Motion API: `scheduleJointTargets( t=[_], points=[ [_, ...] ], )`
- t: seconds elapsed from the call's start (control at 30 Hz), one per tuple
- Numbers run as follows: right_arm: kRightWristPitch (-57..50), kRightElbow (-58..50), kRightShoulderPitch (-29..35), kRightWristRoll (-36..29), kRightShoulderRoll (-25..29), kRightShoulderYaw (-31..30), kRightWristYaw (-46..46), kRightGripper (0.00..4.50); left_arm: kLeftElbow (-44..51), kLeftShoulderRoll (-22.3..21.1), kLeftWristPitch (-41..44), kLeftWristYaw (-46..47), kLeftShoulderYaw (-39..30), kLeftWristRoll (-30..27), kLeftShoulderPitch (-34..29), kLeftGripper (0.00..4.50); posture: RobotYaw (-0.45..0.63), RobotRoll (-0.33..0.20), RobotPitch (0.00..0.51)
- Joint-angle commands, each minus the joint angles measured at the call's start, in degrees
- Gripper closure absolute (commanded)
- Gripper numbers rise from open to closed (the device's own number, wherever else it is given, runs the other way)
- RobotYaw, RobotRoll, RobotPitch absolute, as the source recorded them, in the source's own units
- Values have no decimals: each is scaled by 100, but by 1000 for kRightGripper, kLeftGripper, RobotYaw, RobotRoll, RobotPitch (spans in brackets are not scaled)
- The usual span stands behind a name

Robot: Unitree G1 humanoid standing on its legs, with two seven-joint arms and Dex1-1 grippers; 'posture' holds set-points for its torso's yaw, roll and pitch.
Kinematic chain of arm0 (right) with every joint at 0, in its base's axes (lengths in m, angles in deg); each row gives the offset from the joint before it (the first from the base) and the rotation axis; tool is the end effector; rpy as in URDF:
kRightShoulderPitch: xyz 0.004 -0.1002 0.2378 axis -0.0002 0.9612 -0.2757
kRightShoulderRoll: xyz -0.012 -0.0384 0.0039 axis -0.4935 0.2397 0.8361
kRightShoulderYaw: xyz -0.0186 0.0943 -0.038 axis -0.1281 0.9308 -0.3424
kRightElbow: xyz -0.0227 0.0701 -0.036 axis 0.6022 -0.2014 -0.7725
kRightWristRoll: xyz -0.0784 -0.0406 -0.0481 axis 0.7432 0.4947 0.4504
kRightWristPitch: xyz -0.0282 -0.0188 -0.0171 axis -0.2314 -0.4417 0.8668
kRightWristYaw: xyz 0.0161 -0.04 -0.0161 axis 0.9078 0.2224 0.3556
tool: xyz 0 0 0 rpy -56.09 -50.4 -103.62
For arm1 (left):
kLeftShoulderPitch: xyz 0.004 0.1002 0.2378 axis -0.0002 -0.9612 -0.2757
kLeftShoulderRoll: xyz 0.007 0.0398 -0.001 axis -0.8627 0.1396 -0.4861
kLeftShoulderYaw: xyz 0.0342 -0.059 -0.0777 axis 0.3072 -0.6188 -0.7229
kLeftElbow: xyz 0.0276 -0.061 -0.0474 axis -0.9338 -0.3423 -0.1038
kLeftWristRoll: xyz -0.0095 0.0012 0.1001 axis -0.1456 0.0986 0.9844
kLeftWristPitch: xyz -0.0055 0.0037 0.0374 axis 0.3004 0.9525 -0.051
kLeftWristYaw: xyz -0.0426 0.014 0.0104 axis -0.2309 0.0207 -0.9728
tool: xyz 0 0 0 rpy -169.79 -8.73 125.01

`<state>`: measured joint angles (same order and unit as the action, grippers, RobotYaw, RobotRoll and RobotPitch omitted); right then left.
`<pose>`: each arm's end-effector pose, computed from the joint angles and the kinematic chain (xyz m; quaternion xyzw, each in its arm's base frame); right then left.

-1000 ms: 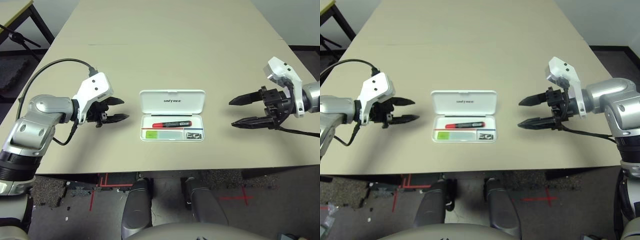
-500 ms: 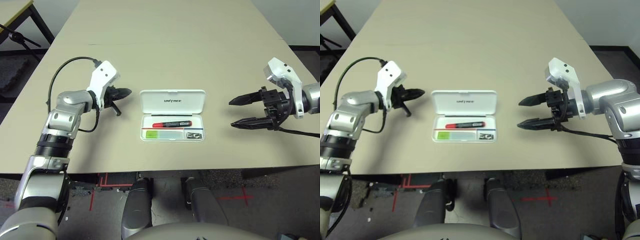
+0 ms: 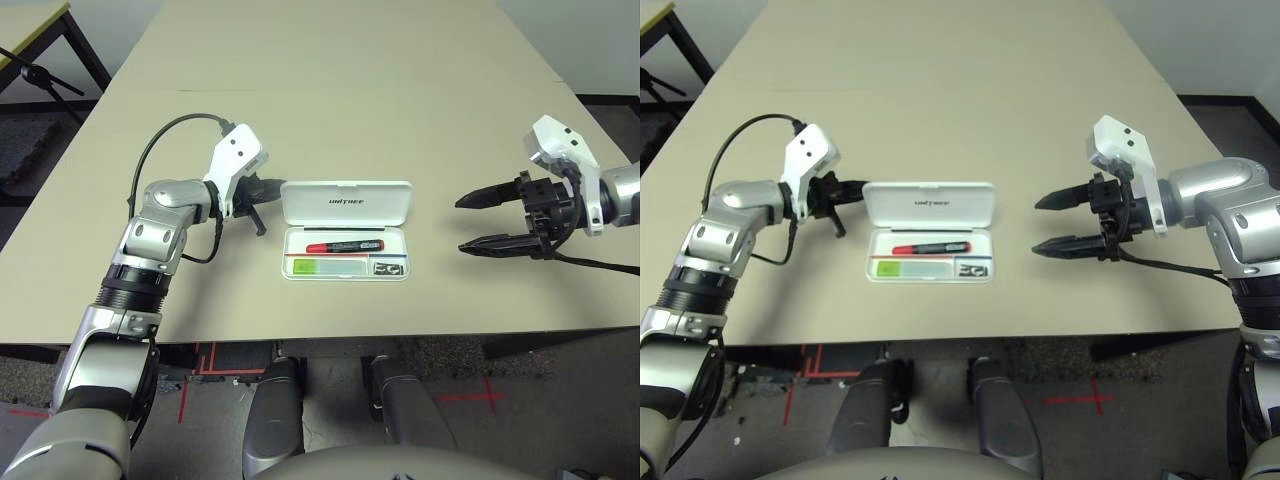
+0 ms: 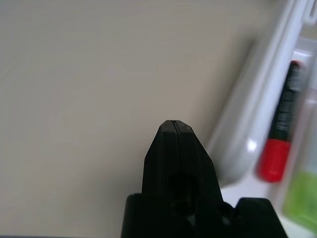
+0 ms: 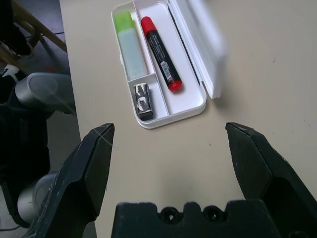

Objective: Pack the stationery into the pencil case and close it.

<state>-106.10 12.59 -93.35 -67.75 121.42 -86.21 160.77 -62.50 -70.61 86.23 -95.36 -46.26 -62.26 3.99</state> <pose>0.2678 -0.2765 0.2284 -0.1783 0.2011 0.5926 0.7593 0.2974 0.2129 0.1750 0.2270 0.0697 -0.4911 0.8381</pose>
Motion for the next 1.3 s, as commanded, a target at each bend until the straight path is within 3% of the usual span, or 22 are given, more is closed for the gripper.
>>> scheduleJointTargets(
  t=[0.03, 0.4, 0.67, 1.17, 1.3],
  points=[
    [76, 50, 1, 50, -9, -91, 14, 0, 476, -42, 34, -345, 137, -217, -176, 4471, -25, 0, 146],
    [144, 100, -31, 185, -134, -179, -56, 0, 1508, -32, 308, -570, 849, -103, -536, 4471, -22, 0, 150],
    [174, 125, -80, 254, -165, -221, -75, 0, 1466, -134, 246, -555, 1406, 284, -814, 4471, -20, 0, 142],
    [303, 253, -40, 426, -553, -223, -602, 0, 1178, -134, 436, -433, 1193, 176, -880, 4471, -21, 0, 153],
    [409, 595, -22, 398, -1293, 190, -1679, 0, 1068, 160, 365, 26, 744, -2, -913, 3540, -21, 0, 153]
  ],
)
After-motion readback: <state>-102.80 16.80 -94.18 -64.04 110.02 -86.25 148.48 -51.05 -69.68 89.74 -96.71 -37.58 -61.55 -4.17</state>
